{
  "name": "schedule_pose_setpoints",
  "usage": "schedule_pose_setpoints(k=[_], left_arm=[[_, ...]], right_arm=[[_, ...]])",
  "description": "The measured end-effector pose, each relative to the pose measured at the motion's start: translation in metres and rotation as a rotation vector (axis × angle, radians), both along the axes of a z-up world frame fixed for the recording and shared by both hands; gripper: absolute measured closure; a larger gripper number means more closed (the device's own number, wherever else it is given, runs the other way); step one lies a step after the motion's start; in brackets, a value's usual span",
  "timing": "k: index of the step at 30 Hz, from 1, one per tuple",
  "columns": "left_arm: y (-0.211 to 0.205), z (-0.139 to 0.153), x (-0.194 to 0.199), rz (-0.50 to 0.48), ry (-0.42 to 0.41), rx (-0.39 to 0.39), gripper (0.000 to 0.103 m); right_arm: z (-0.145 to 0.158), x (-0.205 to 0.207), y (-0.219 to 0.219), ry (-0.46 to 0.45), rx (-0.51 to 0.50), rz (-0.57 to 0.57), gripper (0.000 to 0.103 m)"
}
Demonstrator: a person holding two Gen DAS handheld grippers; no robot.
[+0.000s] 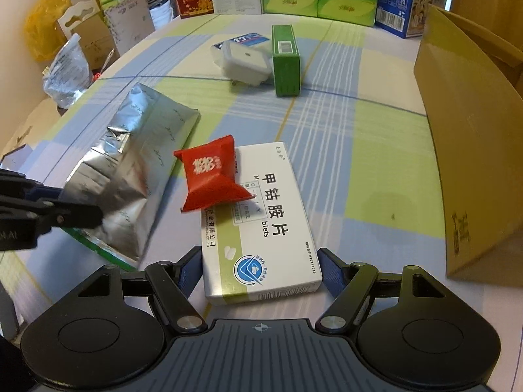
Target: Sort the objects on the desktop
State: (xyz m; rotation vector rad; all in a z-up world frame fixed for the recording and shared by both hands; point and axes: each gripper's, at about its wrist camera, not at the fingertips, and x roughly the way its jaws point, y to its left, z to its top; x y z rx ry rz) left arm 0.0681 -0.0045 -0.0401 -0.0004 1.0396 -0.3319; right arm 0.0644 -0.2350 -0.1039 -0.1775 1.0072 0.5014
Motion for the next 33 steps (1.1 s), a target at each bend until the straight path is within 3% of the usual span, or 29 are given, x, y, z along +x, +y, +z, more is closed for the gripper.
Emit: schedule_pose_setpoints(k=[9, 13, 18, 19, 23, 28, 33], left_arm=[[0.015, 0.002, 0.003, 0.079, -0.029, 0.026, 0.076], [0.012, 0.017, 0.003, 0.102, -0.088, 0.055, 0.076], [-0.009, 0.034, 0.002, 0.068, -0.126, -0.01, 0.065], [-0.016, 0.035, 0.003, 0.054, -0.128, -0.022, 0.058], [-0.043, 0.03, 0.016, 0.015, -0.098, -0.082, 0.044], [-0.065, 0.012, 0.041, 0.023, -0.033, -0.156, 0.043], [-0.083, -0.012, 0.063, 0.031, 0.035, -0.172, 0.044]], right_arm=[[-0.002, -0.001, -0.004, -0.058, -0.028, -0.043, 0.032], [-0.003, 0.001, -0.007, -0.061, -0.024, -0.05, 0.032], [-0.004, 0.0, -0.007, -0.067, -0.016, -0.054, 0.032], [-0.004, 0.001, -0.007, -0.066, -0.013, -0.055, 0.032], [-0.005, 0.001, -0.008, -0.077, -0.013, -0.041, 0.032], [-0.006, -0.004, -0.01, -0.103, -0.025, -0.015, 0.032], [-0.007, -0.006, -0.015, -0.112, -0.023, -0.011, 0.032]])
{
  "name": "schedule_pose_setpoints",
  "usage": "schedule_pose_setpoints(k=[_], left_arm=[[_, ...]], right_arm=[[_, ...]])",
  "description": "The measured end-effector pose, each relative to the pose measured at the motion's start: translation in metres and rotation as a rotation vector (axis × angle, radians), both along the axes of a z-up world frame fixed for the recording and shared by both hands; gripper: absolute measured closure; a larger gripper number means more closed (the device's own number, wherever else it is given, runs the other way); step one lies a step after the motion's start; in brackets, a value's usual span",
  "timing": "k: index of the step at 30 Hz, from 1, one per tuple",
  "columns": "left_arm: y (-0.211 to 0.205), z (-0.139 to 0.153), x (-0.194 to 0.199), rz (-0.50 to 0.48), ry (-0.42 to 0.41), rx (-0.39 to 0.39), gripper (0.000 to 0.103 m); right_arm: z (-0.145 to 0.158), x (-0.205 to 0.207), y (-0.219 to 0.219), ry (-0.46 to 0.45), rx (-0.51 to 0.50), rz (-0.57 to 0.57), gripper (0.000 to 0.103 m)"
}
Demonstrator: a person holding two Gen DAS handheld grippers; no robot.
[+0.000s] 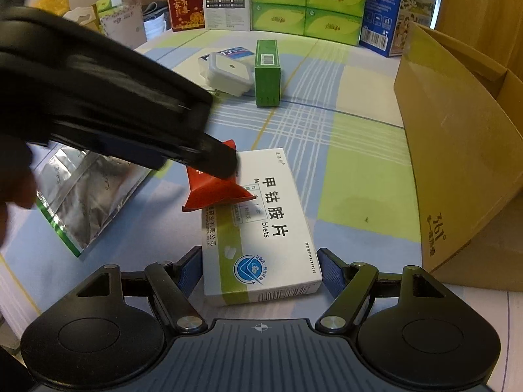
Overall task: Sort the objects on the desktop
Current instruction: 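Grasp the red wrapped candy with the left tool while the right tool grasps the white medicine box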
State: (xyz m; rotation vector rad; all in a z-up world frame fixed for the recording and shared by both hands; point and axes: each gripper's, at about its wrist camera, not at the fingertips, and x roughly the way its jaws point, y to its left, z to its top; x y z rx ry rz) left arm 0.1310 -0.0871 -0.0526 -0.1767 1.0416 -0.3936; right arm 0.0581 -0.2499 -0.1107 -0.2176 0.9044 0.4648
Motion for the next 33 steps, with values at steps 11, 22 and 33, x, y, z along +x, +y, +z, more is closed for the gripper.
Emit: schedule_pose_setpoints(k=[11, 22, 33], left_arm=[[0.003, -0.006, -0.005, -0.043, 0.012, 0.026, 0.081], [0.038, 0.007, -0.053, -0.022, -0.013, 0.071, 0.081], [0.043, -0.007, -0.067, -0.028, 0.007, 0.074, 0.081]], right_arm=[[0.0, 0.0, -0.008, 0.002, 0.019, -0.01, 0.032], [0.009, -0.01, -0.016, -0.024, 0.038, -0.066, 0.032], [0.005, -0.002, -0.005, -0.038, 0.023, -0.002, 0.029]])
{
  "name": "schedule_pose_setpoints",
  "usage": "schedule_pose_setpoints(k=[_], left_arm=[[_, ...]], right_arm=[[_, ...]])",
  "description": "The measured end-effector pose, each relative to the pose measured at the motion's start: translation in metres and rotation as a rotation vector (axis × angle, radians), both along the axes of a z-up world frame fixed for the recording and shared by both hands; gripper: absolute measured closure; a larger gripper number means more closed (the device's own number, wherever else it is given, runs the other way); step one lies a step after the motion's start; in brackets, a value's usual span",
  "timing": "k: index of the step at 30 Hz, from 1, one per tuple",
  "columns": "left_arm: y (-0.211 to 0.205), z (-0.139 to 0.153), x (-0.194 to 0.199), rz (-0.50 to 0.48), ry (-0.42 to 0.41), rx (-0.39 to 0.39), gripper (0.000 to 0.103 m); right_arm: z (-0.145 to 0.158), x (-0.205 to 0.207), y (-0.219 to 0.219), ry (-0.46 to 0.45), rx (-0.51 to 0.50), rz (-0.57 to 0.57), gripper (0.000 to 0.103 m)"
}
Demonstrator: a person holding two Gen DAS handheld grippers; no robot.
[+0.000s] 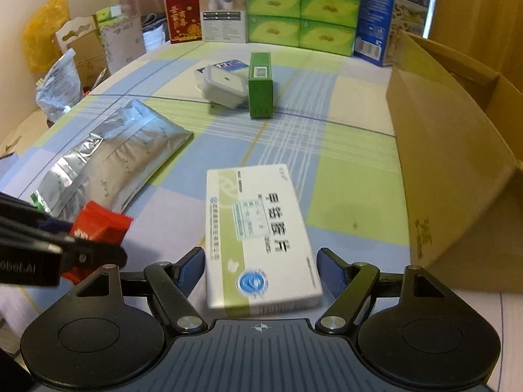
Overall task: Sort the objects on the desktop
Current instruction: 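Grasp the red wrapped candy with the left tool while the right tool grasps the white medicine box, then carry the red candy and white medicine box over the cardboard box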
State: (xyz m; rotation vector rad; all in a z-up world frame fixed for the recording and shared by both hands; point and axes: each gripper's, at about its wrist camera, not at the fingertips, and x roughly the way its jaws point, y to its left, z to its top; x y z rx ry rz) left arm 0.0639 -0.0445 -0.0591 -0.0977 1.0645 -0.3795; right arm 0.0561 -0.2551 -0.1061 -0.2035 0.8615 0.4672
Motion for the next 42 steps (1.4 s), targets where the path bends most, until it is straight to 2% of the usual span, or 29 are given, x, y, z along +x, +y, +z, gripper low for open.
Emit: schedule_pose_setpoints(k=[5, 7, 11, 16, 26, 35, 42], left_arm=[[0.002, -0.005, 0.005, 0.003, 0.004, 0.002, 0.081], [0.002, -0.007, 0.007, 0.003, 0.006, 0.006, 0.081], [-0.001, -0.007, 0.006, -0.001, -0.004, 0.018, 0.081], [-0.01, 0.002, 0.0, -0.015, -0.033, 0.039, 0.081], [-0.022, 0.033, -0.015, -0.033, -0.091, 0.033, 0.081], [-0.038, 0.066, -0.022, -0.056, -0.144, 0.023, 0.081], [-0.072, 0.099, -0.013, -0.123, -0.199, -0.003, 0.081]], right_arm=[[-0.008, 0.017, 0.011, 0.017, -0.002, 0.02, 0.028], [-0.012, 0.023, 0.014, 0.035, -0.009, 0.02, 0.033], [-0.007, 0.019, 0.008, 0.029, 0.004, -0.019, 0.034], [0.016, 0.003, -0.006, -0.013, 0.047, -0.057, 0.034], [0.064, -0.023, -0.033, -0.064, 0.11, -0.124, 0.034], [0.112, -0.031, -0.051, -0.149, 0.125, -0.144, 0.034], [0.151, -0.027, -0.091, -0.218, 0.144, -0.223, 0.034]])
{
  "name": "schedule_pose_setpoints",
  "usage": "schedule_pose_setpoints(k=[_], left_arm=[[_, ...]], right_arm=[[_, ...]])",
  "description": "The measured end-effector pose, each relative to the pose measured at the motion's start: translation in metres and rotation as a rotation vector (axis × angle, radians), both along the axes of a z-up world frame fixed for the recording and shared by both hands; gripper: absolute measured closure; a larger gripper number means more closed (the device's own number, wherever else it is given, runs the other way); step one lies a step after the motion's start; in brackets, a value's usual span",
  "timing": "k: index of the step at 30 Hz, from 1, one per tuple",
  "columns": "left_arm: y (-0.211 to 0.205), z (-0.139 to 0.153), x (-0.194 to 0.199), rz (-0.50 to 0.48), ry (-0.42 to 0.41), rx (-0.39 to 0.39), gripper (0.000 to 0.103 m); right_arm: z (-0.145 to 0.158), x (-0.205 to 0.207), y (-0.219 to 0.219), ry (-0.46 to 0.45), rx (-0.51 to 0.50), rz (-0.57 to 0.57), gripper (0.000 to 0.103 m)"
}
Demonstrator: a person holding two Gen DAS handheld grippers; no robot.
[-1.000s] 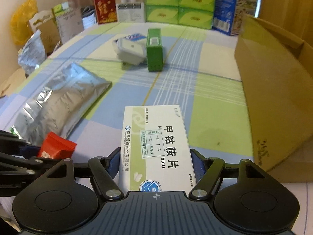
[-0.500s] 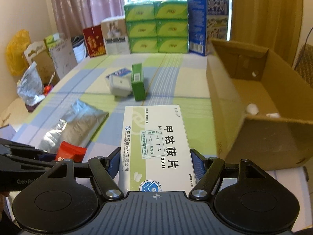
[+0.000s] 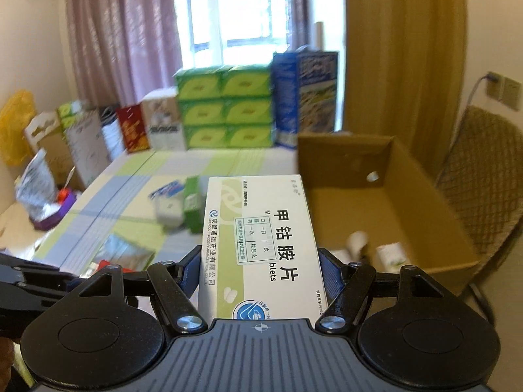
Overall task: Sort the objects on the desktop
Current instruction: 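Carry the red candy and white medicine box over the cardboard box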
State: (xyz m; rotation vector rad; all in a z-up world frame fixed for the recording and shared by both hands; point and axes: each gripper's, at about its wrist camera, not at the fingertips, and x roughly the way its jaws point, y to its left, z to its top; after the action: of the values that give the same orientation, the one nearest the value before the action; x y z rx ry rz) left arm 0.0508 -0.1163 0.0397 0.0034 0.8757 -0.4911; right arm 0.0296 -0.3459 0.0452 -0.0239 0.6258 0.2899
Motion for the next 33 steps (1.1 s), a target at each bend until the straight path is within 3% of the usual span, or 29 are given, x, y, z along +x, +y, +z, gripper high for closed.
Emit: schedule_pose_setpoints(k=[8, 16, 33], left_arm=[[-0.065, 0.031, 0.022, -0.109, -0.054, -0.022, 0.081], [-0.131, 0.041, 0.045, -0.202, -0.075, -0.029, 0.081], [-0.182, 0.024, 0.064, -0.253, -0.05, -0.007, 0.081]], right_arm=[[0.026, 0.03, -0.069, -0.043, -0.031, -0.129, 0.034], [0.022, 0.053, -0.118, -0.025, -0.055, -0.19, 0.034], [0.006, 0.082, -0.142, 0.022, -0.04, -0.198, 0.034]])
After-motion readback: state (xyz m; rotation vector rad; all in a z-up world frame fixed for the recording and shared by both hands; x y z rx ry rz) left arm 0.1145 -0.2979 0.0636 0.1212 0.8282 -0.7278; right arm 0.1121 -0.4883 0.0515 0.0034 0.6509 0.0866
